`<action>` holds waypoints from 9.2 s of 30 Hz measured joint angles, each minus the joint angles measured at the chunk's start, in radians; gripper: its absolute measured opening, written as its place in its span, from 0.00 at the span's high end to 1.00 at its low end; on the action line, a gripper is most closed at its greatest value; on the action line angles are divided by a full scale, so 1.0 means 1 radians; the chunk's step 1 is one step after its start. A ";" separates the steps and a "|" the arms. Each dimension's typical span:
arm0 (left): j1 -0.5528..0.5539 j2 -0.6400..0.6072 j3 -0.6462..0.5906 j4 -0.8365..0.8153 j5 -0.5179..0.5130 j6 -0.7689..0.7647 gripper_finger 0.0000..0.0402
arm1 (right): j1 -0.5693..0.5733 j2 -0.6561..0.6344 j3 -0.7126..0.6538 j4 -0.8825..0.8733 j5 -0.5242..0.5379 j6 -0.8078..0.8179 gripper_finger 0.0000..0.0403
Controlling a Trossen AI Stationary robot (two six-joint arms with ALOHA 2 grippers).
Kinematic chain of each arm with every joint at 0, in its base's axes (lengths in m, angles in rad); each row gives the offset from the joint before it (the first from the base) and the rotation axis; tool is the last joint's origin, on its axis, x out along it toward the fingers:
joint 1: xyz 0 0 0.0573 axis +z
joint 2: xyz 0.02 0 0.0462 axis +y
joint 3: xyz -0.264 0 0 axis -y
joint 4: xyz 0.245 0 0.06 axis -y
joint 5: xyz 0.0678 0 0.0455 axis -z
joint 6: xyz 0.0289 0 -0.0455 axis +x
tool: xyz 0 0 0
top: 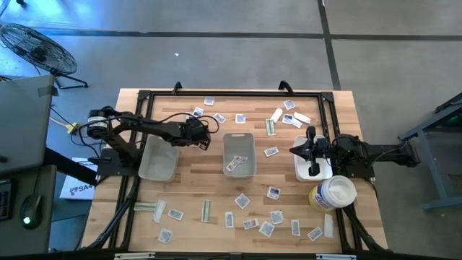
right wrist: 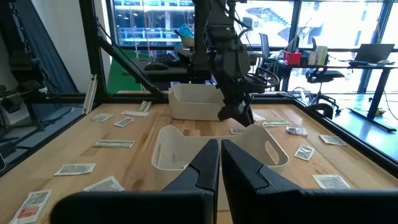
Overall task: Pick & Place First Aid Supplies
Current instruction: Put the ointment pack into the right gray bin
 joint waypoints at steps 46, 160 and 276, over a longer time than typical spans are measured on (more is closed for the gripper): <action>0.044 0.101 0.002 0.035 -0.001 -0.058 0.91 | 0.000 0.000 0.000 0.000 -0.001 0.000 0.97; -0.354 -0.033 0.127 0.621 0.013 0.549 1.00 | 0.000 0.000 0.000 0.000 -0.001 0.000 0.97; 0.210 0.168 0.208 0.294 0.188 0.308 1.00 | 0.000 0.045 0.000 0.000 0.000 0.000 0.97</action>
